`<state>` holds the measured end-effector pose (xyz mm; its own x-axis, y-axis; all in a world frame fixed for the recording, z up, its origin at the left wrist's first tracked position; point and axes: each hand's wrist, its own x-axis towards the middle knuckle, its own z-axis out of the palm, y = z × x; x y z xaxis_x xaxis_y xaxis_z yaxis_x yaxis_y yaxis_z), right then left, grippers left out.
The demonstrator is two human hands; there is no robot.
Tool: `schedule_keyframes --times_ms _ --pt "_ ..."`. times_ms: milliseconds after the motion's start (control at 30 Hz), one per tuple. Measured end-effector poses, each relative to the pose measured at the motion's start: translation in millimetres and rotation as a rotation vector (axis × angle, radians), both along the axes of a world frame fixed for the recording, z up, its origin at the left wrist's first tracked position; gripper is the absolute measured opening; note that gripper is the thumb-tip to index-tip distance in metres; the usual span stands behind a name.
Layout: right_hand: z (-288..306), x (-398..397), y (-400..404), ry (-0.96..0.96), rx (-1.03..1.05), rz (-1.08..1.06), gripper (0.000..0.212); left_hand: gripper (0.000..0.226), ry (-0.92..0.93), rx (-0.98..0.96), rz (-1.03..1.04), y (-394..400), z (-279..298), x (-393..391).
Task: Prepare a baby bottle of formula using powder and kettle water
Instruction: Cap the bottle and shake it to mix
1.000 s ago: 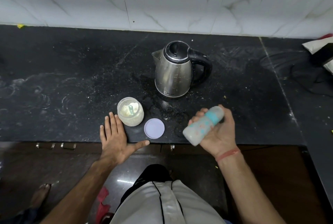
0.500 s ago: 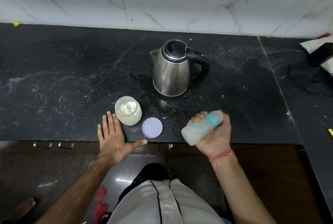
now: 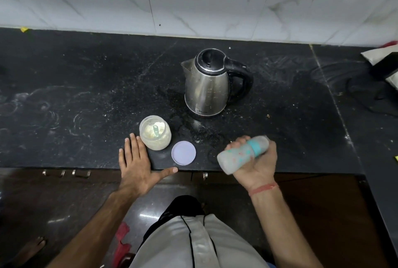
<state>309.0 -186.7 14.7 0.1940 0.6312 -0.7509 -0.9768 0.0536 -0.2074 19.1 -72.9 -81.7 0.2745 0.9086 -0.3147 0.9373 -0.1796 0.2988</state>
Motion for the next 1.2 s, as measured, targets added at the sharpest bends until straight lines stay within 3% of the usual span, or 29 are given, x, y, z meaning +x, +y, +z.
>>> schedule_keyframes --times_ms 67,167,300,433,533,667,767,833,900,1000,1133,1200 --pt "-3 0 -7 0.044 0.031 -0.035 0.039 0.177 -0.001 -0.001 -0.005 -1 -1 0" --pt "-8 0 -11 -0.044 -0.005 0.100 0.045 0.178 0.010 0.023 -0.004 -1 -3 0" --pt "-4 2 -11 -0.022 0.051 0.022 0.055 0.179 0.001 0.028 0.004 -3 -3 0" --pt "4 -4 -5 -0.170 0.165 0.213 0.019 0.180 0.003 0.015 0.003 -1 -1 1" --pt "6 -4 -3 -0.126 0.231 0.057 0.019 0.181 0.004 0.006 0.006 -2 0 1" --pt "1 -2 -9 -0.148 0.219 0.142 0.021 0.180 0.003 0.010 0.003 -1 1 1" --pt "-4 3 -10 -0.107 0.256 0.002 0.019 0.180 -0.003 0.002 0.001 -2 0 0" --pt "-2 2 -11 -0.140 0.230 0.078 0.025 0.180 0.000 -0.001 -0.004 -2 0 0" --pt "0 2 -10 -0.150 0.197 0.134 0.021 0.180 -0.003 0.000 0.000 -1 2 1" --pt "3 4 -6 -0.092 0.228 -0.026 0.008 0.180 -0.015 -0.015 0.002 -2 4 1" --pt "9 -1 -4 -0.176 0.153 0.178 0.015 0.179 -0.012 -0.018 -0.004 -1 4 0" --pt "3 -1 -3 -0.165 0.139 0.127 0.013 0.179 -0.011 -0.014 -0.001 -1 5 0"
